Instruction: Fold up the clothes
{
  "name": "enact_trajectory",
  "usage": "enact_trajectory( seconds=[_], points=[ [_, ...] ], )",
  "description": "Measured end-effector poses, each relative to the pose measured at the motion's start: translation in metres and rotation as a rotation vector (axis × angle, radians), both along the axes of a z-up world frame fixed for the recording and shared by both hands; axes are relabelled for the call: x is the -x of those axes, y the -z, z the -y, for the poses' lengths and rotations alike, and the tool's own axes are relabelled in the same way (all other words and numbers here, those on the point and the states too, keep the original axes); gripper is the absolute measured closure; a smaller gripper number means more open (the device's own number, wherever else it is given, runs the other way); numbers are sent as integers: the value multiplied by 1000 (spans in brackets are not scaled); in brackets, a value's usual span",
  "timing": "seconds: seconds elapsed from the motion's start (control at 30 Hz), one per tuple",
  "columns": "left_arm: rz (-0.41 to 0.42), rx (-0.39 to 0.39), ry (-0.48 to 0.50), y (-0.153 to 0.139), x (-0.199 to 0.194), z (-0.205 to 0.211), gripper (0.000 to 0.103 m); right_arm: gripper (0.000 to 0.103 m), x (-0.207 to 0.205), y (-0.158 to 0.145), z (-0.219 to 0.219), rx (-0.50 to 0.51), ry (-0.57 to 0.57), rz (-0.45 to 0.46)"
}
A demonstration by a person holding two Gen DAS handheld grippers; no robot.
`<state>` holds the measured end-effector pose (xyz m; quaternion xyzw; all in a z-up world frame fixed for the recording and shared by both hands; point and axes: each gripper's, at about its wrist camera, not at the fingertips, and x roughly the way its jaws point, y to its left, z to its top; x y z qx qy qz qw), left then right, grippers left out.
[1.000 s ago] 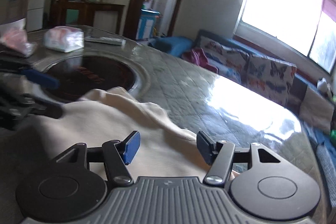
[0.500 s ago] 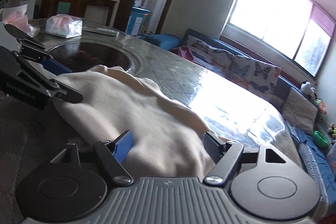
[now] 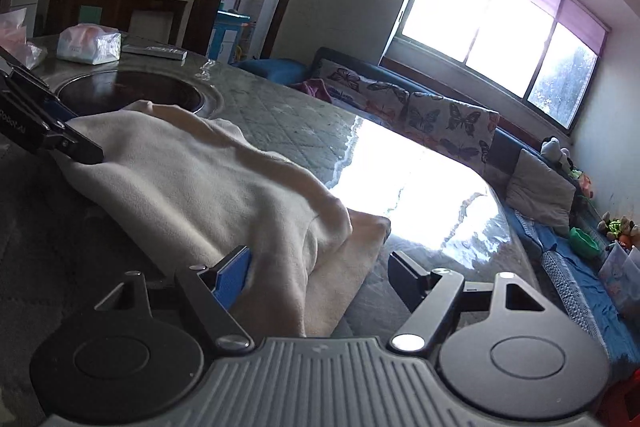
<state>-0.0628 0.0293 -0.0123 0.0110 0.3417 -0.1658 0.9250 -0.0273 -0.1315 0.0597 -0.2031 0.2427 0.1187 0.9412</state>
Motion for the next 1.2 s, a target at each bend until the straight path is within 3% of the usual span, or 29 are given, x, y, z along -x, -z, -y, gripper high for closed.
enact_trajectory(
  seconds=[0.3, 0.57, 0.8, 0.87, 1.03, 1.2],
  points=[
    [-23, 11, 70, -1, 32, 10, 47, 27, 33, -10, 13, 13, -12, -68],
    [14, 19, 55, -21, 20, 5, 49, 27, 43, -21, 21, -30, -1, -94],
    [56, -22, 78, -24, -7, 19, 64, 27, 24, -35, 36, -151, 63, -74],
    [44, -34, 76, -19, -16, 22, 71, 27, 17, -33, 40, -154, 82, -80],
    [24, -54, 69, -7, -30, 20, 73, 28, 4, -18, 45, -131, 104, -117],
    [43, -64, 79, -13, -33, 20, 78, 28, -2, -18, 49, -126, 130, -121]
  ],
)
